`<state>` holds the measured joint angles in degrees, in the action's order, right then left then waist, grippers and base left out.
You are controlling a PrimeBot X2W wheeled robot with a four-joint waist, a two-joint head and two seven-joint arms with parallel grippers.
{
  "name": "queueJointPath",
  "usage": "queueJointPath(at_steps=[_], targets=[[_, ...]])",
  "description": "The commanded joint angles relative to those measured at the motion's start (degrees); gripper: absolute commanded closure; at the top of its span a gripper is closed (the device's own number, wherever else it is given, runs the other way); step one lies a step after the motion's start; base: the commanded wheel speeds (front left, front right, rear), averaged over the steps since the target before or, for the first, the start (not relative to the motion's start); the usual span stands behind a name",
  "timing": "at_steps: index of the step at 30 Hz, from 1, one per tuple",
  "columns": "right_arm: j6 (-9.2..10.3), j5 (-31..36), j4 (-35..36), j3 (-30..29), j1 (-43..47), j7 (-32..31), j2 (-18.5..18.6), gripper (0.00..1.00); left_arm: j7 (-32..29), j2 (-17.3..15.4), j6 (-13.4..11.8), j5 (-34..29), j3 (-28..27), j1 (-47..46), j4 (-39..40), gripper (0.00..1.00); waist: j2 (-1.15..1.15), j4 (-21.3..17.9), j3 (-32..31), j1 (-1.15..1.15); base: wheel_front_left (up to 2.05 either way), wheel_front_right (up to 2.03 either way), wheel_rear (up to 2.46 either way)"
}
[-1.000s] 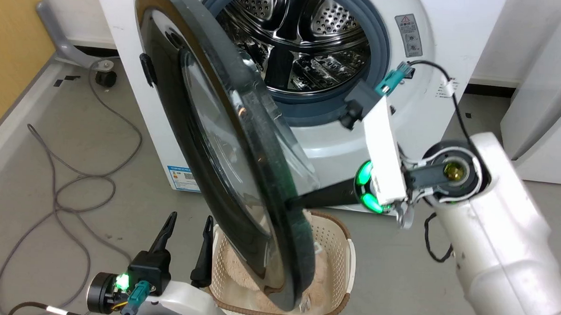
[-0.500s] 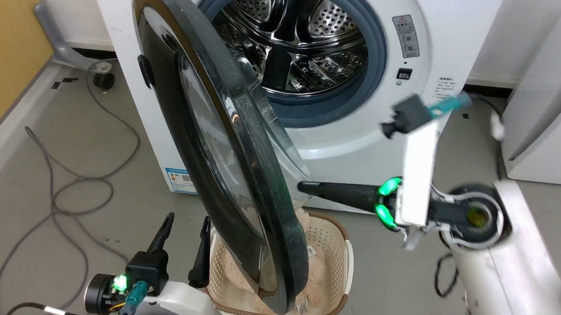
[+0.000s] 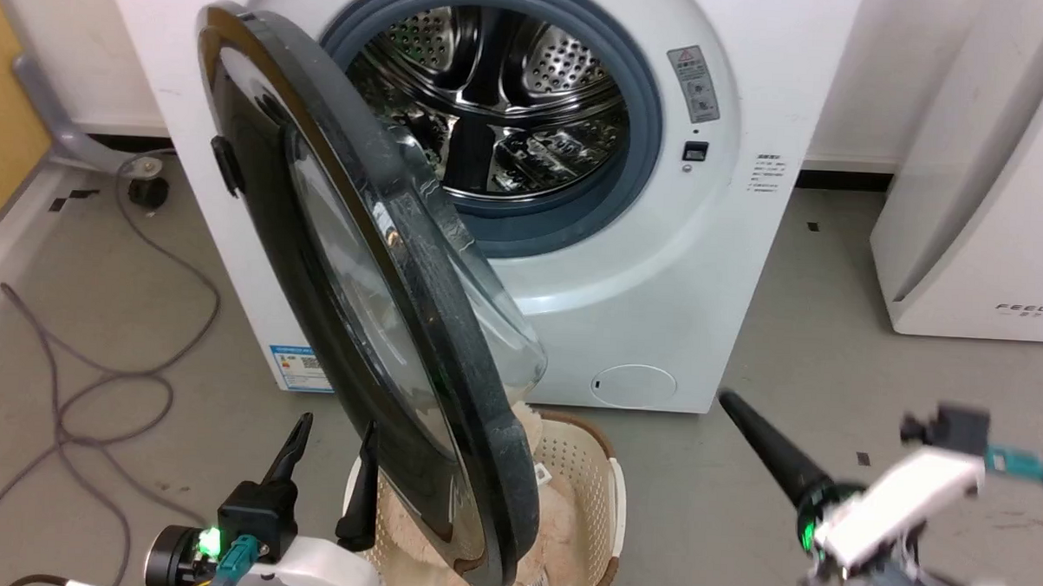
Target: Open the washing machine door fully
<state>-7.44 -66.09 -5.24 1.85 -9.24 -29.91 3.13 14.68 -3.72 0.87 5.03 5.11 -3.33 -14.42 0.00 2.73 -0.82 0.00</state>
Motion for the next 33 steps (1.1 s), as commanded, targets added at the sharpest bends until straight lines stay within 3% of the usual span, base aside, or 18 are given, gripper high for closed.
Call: queueJointPath(at_steps=[1,7,14,18,26,33], targets=[[-0.05,0.8,-0.3,-0.3,3.0,3.6,-0.2,0.00,0.3,-0.3,0.2,0.3,-0.1,1.0,-0.3,0.00,0.00,-0.6,-0.4,0.00,0.00,0.00,0.00],[-0.05,9.2,-1.5,-2.1,9.8,17.1,-0.2,0.00,0.3,-0.6,0.4,1.2,-0.8,1.2,-1.3,0.00,0.00,-1.8,-0.9,0.00,0.00,0.00,0.00],[-0.05,29.4,-2.2,-7.5,12.5,33.5,-0.2,0.00,0.3,-1.1,0.0,1.5,-1.5,1.1,-1.9,0.00,0.00,-2.6,-0.9,0.00,0.00,0.00,0.00],[-0.05,39.1,-0.7,-9.1,12.5,39.3,-0.2,0.00,0.3,-1.1,-0.4,1.4,-1.6,1.0,-2.2,0.00,0.00,-2.5,-0.8,0.00,0.00,0.00,0.00],[-0.05,56.3,6.5,-6.8,12.5,40.2,-0.2,0.00,0.3,-1.2,-0.7,1.4,-1.4,0.5,-2.5,0.00,0.00,-1.9,-0.4,0.00,0.00,0.00,0.00],[-0.05,61.2,7.9,-4.6,14.9,36.9,-0.2,0.00,0.3,-1.2,-0.7,1.6,-1.2,0.3,-2.6,0.00,0.00,-1.2,-0.1,0.00,0.00,0.00,0.00]])
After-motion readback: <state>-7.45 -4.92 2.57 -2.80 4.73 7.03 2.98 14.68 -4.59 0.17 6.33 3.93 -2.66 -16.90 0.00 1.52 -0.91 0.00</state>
